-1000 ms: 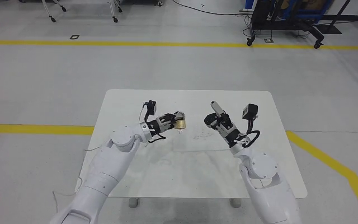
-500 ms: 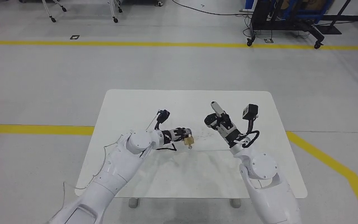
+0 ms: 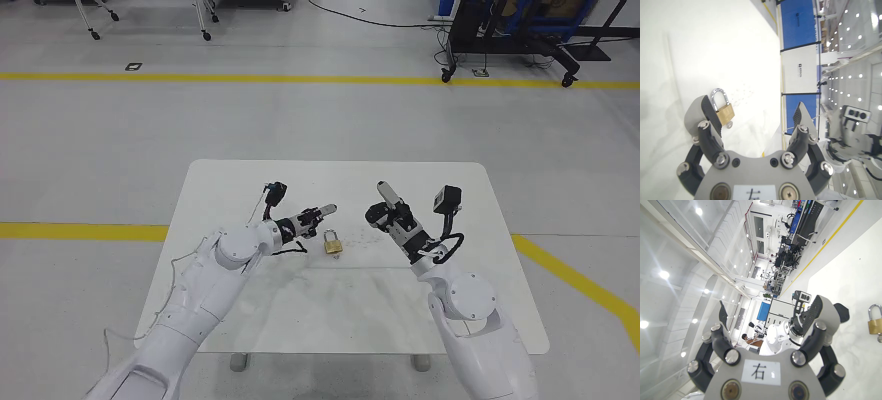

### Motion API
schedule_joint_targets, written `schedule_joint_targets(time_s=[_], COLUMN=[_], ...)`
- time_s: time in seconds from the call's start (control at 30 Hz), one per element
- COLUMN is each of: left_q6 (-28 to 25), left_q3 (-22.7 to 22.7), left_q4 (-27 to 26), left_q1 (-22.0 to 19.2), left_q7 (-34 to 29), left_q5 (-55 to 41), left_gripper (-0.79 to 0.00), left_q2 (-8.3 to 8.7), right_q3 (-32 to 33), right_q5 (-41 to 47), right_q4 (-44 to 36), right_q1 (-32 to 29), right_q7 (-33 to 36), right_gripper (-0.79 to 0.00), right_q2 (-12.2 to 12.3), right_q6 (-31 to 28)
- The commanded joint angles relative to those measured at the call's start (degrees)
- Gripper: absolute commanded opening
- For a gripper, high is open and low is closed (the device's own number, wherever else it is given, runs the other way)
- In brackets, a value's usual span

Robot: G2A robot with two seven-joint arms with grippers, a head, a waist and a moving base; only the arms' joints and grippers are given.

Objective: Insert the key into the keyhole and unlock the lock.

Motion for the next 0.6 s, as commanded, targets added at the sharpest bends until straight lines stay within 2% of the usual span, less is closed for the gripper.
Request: schedule_joint_targets(time_s=[0.0,0.03,0.13,0.2,0.27,0.4,0.47,0.57], left_q6=[-3.2,-4.8,-9.5,-11.7,-13.6,-15.6,-14.8,-14.9], left_q3=[-1.4,-1.9,-6.1,-8.8,-11.0,-13.8,-15.1,-15.2], left_q4=[-1.9,-2.9,-7.1,-10.0,-12.4,-15.7,-15.5,-15.6], left_q1=[0.5,0.7,3.0,4.7,6.2,9.1,10.1,10.2], left_q7=[2.4,4.3,9.3,12.0,15.3,24.1,27.1,27.2], left_q5=[3.3,7.0,8.0,9.9,15.8,29.7,31.3,32.0], left_gripper=[0.000,0.000,0.000,0.000,0.000,0.000,0.000,0.000], left_q2=[0.55,0.95,1.93,2.63,3.37,4.43,4.60,4.62], right_q3=[0.0,0.0,0.0,0.9,2.7,7.2,7.2,7.3], right_q5=[0.0,0.0,-2.2,-5.7,-10.8,-18.0,-18.0,-18.1], right_q4=[0.0,0.0,0.8,1.2,0.6,-3.2,-3.2,-3.3], right_q1=[0.0,0.0,0.0,0.3,0.6,-0.1,-0.1,-0.1], right_q7=[0.0,0.0,-1.8,-4.8,-10.4,-23.1,-23.1,-24.0], right_gripper=[0.000,0.000,0.000,0.000,0.000,0.000,0.000,-0.001], right_q2=[0.0,0.0,0.1,0.2,0.3,0.4,0.4,0.4], right_q6=[0.0,0.0,-0.6,-1.6,-3.6,-9.3,-9.3,-9.4])
